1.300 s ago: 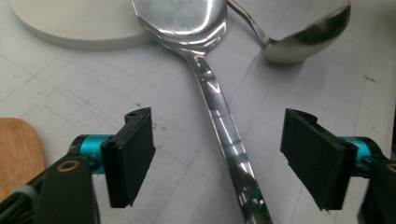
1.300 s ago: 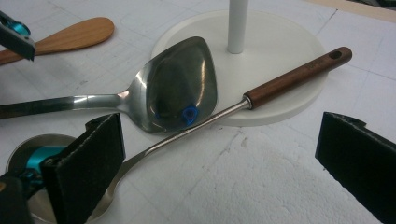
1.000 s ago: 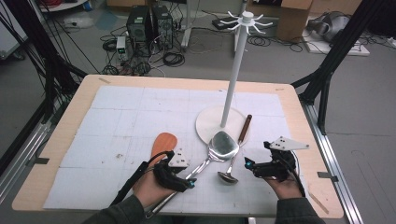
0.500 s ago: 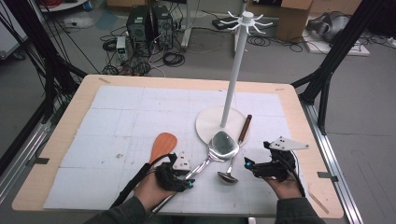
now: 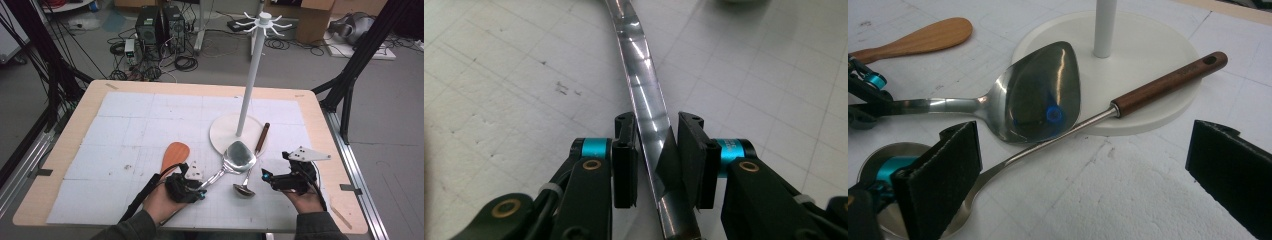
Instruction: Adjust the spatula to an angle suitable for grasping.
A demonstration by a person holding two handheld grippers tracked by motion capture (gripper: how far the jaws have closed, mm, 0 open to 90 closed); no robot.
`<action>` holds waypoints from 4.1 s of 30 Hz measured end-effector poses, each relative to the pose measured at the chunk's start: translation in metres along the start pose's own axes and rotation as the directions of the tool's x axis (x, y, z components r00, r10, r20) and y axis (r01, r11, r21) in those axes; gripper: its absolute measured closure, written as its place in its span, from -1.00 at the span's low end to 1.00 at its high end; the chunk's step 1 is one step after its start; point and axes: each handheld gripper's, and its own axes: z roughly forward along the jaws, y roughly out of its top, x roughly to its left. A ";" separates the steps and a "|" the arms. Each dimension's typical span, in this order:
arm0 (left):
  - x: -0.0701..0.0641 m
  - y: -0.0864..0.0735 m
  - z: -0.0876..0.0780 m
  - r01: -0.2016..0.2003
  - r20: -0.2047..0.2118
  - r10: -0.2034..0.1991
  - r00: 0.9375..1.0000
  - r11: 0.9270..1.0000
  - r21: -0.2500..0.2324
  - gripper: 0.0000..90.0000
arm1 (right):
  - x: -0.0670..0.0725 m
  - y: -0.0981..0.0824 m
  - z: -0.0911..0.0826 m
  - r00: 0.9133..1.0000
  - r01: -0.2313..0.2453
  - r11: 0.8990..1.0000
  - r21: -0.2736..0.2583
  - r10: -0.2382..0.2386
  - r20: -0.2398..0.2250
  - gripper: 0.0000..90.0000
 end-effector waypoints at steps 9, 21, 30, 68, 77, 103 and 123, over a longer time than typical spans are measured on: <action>0.011 -0.001 -0.004 0.022 -0.027 -0.022 0.999 1.000 0.010 0.64 | 0.000 0.000 0.000 1.000 0.005 1.000 0.002 -0.005 -0.002 -0.99; 0.017 0.000 -0.010 0.014 -0.024 -0.013 1.000 1.000 0.019 0.66 | 0.000 0.000 0.001 1.000 0.005 1.000 0.005 -0.005 -0.006 -0.99; 0.024 0.002 -0.018 -0.007 -0.024 0.007 1.000 1.000 0.029 0.66 | 0.001 0.000 0.001 1.000 0.005 1.000 0.006 -0.005 -0.006 -0.99; 0.078 0.001 -0.027 -0.041 0.051 0.038 0.998 0.998 0.049 0.56 | 0.001 0.001 0.002 1.000 0.009 1.000 0.007 -0.009 -0.012 -0.99; 0.083 -0.008 -0.046 -0.049 0.066 0.049 0.997 0.999 -0.001 0.45 | 0.002 0.001 0.003 1.000 0.010 1.000 0.010 -0.010 -0.012 -0.99; 0.092 -0.070 -0.091 -0.014 0.054 0.018 0.998 0.997 -0.075 0.34 | 0.002 0.001 0.004 1.000 0.006 1.000 0.013 -0.006 -0.009 -0.99; 0.101 -0.100 -0.091 0.024 0.049 -0.022 0.999 0.999 -0.023 0.36 | 0.002 0.001 0.003 1.000 0.007 1.000 0.006 -0.007 -0.004 -0.99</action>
